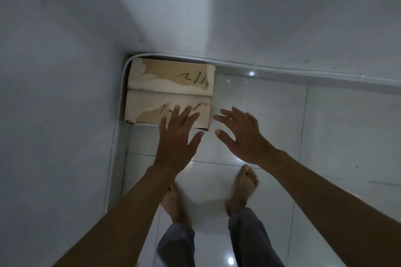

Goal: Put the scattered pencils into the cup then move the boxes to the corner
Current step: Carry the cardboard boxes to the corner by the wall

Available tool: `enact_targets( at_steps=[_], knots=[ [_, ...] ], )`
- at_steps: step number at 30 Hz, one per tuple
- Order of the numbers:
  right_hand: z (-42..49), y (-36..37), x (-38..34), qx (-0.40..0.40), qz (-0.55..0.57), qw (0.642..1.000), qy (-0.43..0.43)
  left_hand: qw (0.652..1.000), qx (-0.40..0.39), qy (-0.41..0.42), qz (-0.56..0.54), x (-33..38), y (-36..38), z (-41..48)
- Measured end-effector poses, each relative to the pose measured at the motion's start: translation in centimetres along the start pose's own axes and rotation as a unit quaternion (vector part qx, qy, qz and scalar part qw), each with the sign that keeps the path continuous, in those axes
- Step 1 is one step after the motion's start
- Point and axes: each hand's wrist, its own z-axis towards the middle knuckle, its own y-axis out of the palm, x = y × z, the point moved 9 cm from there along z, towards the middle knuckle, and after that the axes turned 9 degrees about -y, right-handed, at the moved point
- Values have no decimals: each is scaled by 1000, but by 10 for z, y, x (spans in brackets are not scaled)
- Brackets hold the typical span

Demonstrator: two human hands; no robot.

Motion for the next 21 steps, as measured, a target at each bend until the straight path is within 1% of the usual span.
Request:
enact_targets(
  at_steps=[3,5,8,10,13,16,18,21],
  knots=[
    [-18,-40,-29,59,-10,997,-45,998,39,58,6,31,-42,-15],
    [-35,-67,-44,89,-18,995,-51,996,38,82,20,50,-66,-28],
    [-59,-100,-62,105,0,994,-27,997,-12,71,28,73,-95,-46],
    [-74,-121,-74,102,19,995,-8,998,-17,55,33,90,-119,-58],
    [-102,-162,-98,100,4,995,-5,999,18,41,-5,127,-164,-84],
    [-128,-200,-125,99,-26,995,-9,997,61,34,-13,163,-198,-113],
    [-147,-224,-147,104,-42,994,-11,995,88,49,-17,190,-221,-134],
    [-181,-259,-187,130,-87,987,-28,986,135,94,-22,234,-259,-174]
  ],
)
